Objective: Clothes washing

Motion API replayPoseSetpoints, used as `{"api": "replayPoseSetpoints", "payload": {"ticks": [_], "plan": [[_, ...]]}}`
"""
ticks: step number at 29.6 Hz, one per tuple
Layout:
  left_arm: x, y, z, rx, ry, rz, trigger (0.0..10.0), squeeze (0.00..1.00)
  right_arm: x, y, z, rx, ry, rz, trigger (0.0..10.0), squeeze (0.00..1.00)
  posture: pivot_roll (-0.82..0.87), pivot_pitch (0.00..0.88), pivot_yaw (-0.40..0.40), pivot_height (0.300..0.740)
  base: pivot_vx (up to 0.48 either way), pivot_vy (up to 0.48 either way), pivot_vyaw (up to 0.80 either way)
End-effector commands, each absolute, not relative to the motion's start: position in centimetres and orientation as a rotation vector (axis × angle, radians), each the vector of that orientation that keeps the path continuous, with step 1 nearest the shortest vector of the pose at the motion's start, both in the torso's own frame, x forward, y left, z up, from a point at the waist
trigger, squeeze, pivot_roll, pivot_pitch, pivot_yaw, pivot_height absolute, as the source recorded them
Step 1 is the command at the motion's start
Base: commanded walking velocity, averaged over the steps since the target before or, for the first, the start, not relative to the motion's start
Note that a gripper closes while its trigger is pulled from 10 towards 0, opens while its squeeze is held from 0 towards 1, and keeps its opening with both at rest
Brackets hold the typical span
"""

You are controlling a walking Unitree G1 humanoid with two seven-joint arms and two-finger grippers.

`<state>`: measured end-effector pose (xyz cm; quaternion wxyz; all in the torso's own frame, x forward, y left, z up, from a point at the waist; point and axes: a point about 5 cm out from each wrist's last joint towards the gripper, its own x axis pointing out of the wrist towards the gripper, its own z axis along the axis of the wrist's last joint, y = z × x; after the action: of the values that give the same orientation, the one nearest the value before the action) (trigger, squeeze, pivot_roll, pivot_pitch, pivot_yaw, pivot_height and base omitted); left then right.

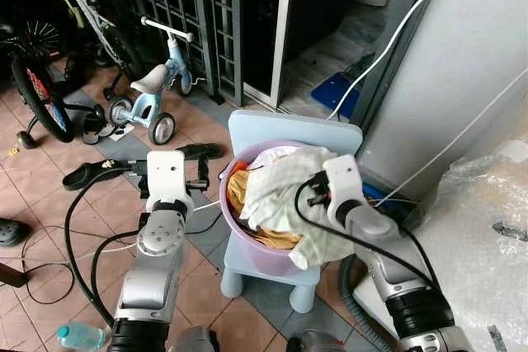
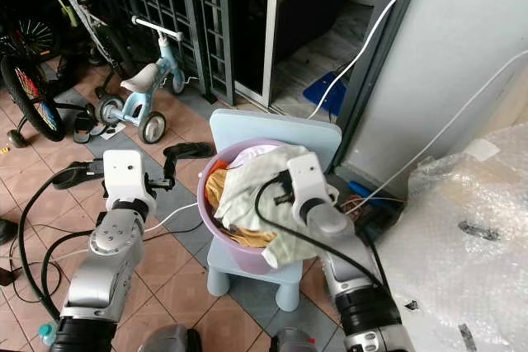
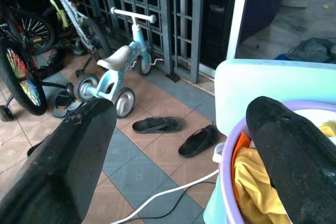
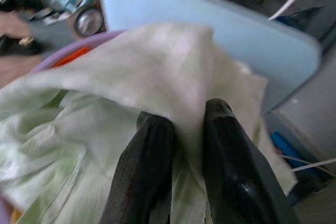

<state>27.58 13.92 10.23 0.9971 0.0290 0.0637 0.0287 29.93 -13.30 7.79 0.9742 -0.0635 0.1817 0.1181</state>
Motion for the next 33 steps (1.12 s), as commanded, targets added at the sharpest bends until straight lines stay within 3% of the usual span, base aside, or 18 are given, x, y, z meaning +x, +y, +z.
{"api": "replayPoseSetpoints", "payload": {"ticks": [1,18,24,26,33], "plan": [[27.5,13.9,10.4,0.07,0.126,0.048,10.0,0.0,30.3,-13.3,8.6,-0.11,0.324,0.221,0.0,0.0,-0.06,0.0,-0.011,0.74,0.0,0.0,0.0],[27.8,13.9,10.6,0.08,0.128,0.036,10.0,0.0,32.4,-12.7,11.3,0.066,0.166,0.172,0.0,0.0,-0.05,0.0,0.006,0.74,0.0,0.0,0.0],[28.2,13.8,11.0,0.079,0.106,0.03,10.0,0.0,34.8,-14.9,17.7,0.189,-0.103,0.035,0.0,0.0,-0.05,0.0,0.014,0.74,0.0,0.0,0.0],[28.4,13.9,11.1,0.079,0.096,0.027,10.0,0.0,35.2,-16.9,21.3,0.162,-0.244,-0.05,0.0,0.0,-0.06,0.0,0.015,0.74,0.0,0.0,0.0],[28.7,13.3,11.1,0.079,0.087,0.012,10.0,0.0,34.8,-20.1,23.1,0.061,-0.331,-0.157,0.0,0.0,-0.08,0.0,0.017,0.74,0.0,0.0,0.0]]}}
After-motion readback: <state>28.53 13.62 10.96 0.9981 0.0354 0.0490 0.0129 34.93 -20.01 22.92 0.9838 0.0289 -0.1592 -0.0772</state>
